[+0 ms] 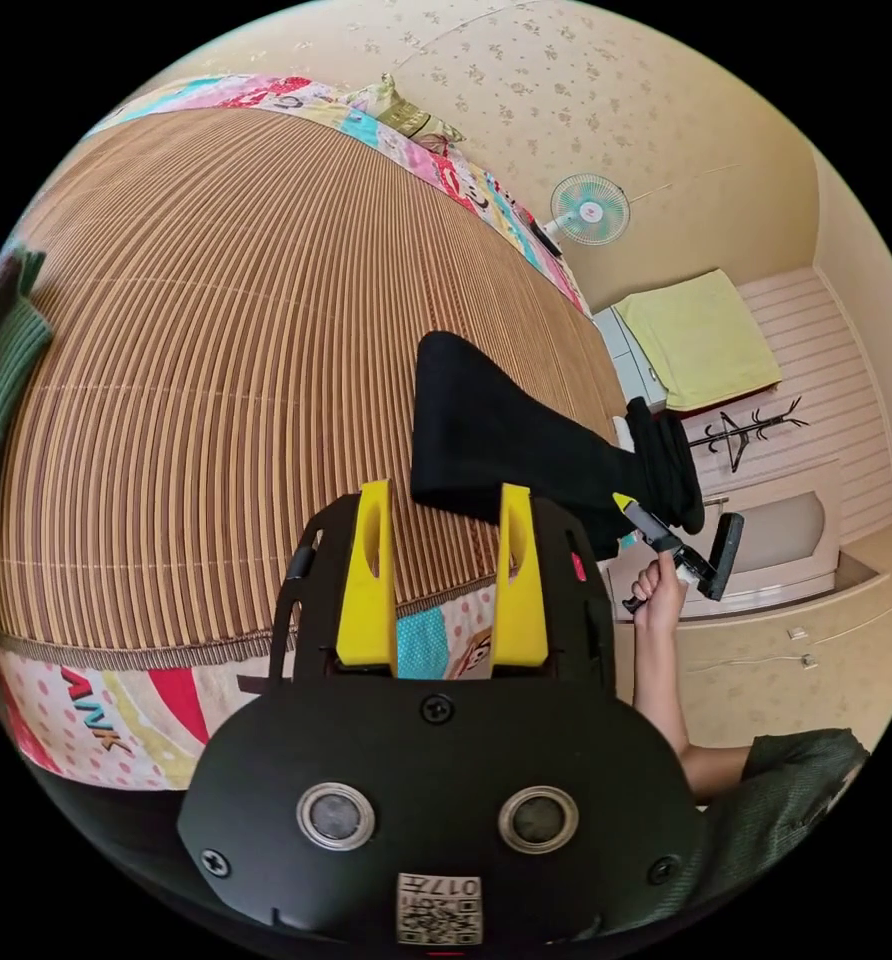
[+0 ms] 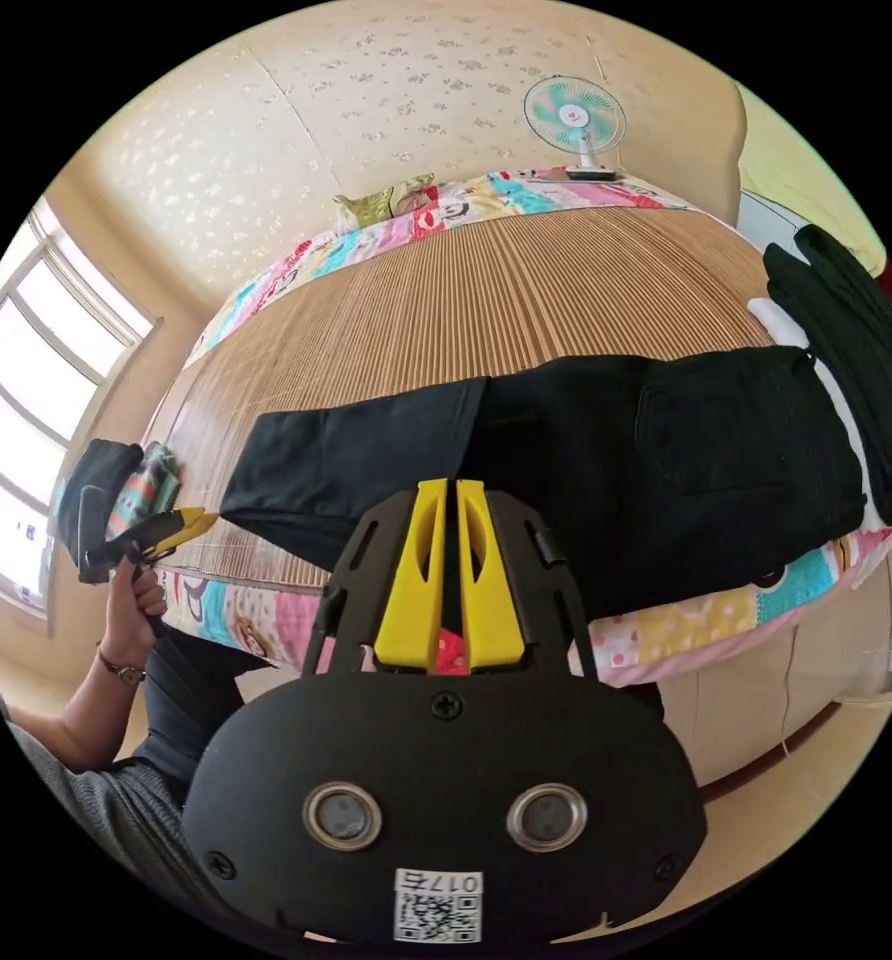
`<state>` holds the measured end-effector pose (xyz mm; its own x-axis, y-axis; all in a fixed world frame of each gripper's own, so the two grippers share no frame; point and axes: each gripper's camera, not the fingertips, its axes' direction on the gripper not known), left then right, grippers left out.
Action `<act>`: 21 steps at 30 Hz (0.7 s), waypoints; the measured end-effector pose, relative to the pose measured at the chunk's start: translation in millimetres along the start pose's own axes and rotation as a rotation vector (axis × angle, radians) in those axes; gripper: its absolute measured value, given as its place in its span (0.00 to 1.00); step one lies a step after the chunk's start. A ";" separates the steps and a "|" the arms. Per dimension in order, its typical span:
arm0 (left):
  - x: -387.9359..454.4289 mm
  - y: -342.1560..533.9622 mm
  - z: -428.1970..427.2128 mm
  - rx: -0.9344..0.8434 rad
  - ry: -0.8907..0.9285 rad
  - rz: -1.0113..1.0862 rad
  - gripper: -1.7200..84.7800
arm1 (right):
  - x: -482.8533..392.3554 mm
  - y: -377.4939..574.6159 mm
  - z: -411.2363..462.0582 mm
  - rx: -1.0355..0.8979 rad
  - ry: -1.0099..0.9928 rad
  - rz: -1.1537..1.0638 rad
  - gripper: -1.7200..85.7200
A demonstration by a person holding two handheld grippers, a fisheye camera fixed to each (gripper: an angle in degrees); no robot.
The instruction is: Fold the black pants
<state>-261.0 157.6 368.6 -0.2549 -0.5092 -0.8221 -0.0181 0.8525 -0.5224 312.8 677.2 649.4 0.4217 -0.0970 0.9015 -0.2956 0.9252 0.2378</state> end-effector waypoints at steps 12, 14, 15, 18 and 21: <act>-14.7 -6.6 38.8 -0.068 0.155 -0.083 0.09 | 36.5 17.3 -17.1 0.076 0.130 0.020 0.05; -23.0 4.9 30.5 -0.021 0.306 -0.114 0.08 | 27.7 14.2 -19.8 0.125 0.139 -0.031 0.04; -22.0 7.7 27.4 -0.014 0.322 -0.108 0.08 | 23.2 8.6 -10.5 0.097 0.122 -0.079 0.03; -0.6 22.0 -1.4 0.030 0.315 0.028 0.08 | 24.7 -3.7 53.7 -0.162 0.156 -0.066 0.03; 19.0 38.4 -41.0 0.076 0.232 0.147 0.08 | 11.1 5.3 53.3 -0.074 0.129 -0.048 0.03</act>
<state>-306.1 185.5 342.1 -0.4641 -0.3322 -0.8211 0.1056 0.8996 -0.4237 270.2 661.5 679.9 0.5422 -0.0979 0.8345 -0.2108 0.9456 0.2479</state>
